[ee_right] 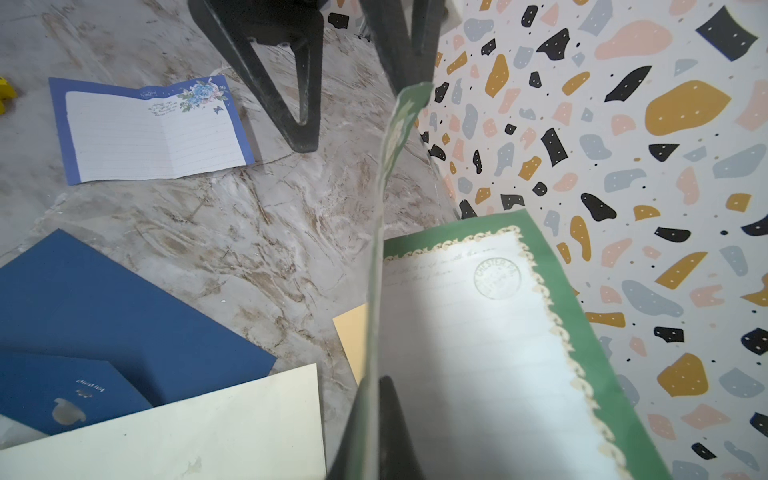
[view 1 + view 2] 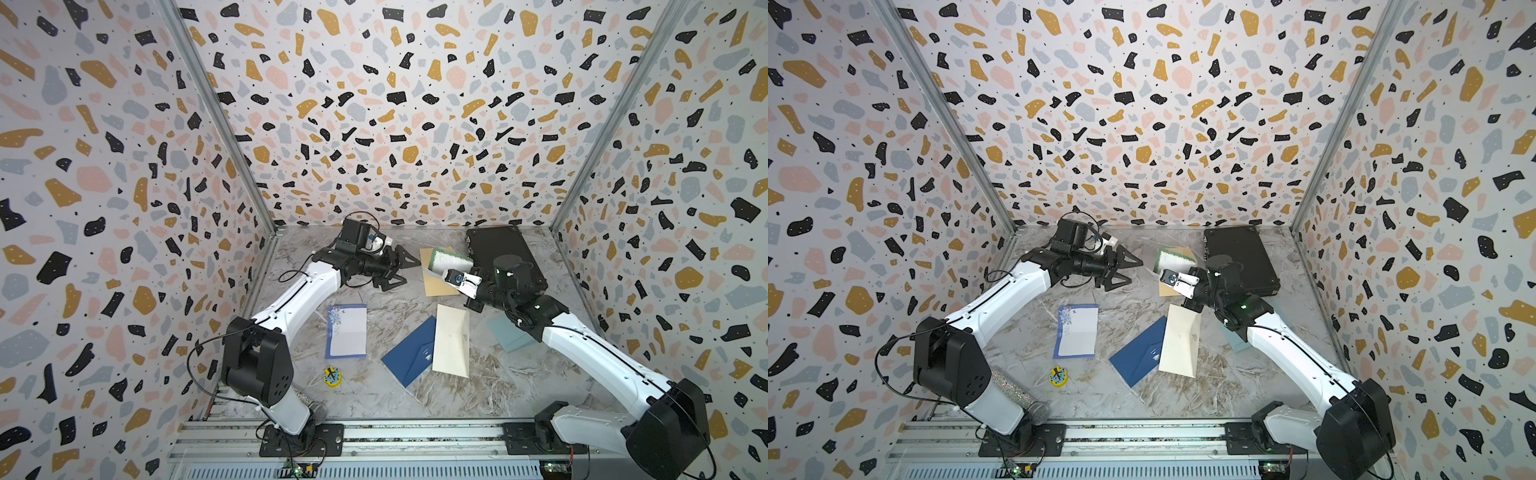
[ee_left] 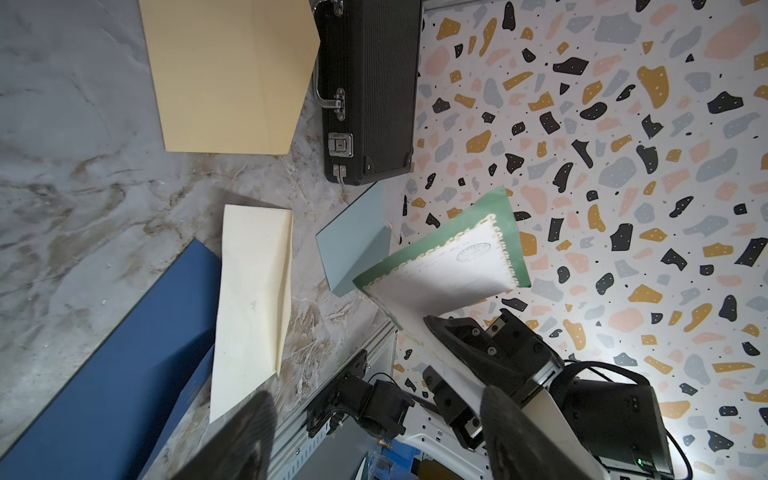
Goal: Take the letter paper out of the envelope
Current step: Unfold the letter paper.
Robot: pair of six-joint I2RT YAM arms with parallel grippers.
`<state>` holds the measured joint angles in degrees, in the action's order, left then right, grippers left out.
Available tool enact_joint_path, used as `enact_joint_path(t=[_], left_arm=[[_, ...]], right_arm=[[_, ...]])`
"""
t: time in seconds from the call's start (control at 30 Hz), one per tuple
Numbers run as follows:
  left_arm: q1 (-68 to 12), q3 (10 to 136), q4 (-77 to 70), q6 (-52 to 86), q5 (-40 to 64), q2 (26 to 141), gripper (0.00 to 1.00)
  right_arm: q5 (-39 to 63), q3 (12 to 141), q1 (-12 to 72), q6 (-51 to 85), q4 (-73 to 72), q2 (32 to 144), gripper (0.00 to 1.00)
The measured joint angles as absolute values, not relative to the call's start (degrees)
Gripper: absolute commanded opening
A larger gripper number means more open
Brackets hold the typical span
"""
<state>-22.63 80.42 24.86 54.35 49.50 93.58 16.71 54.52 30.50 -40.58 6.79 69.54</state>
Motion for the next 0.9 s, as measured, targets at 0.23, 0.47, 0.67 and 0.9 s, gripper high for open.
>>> enact_joint_path(t=[0.23, 0.47, 0.67, 0.9], left_arm=[[-24.3, 80.6, 25.1, 53.3, 50.8, 95.5, 0.77], [-24.2, 81.4, 25.4, 53.4, 50.3, 96.7, 0.79], [-23.8, 83.0, 25.2, 55.0, 48.2, 94.9, 0.84], [-23.7, 83.3, 26.3, 59.3, 48.4, 94.5, 0.86]], right_arm=[[19.5, 54.5, 30.6, -42.1, 6.8, 70.3, 0.0], [20.0, 54.3, 30.8, -43.8, 6.9, 70.4, 0.0], [19.4, 50.3, 30.8, -43.3, 6.0, 70.3, 0.0], [16.8, 48.4, 31.0, -41.8, 3.0, 70.2, 0.0]])
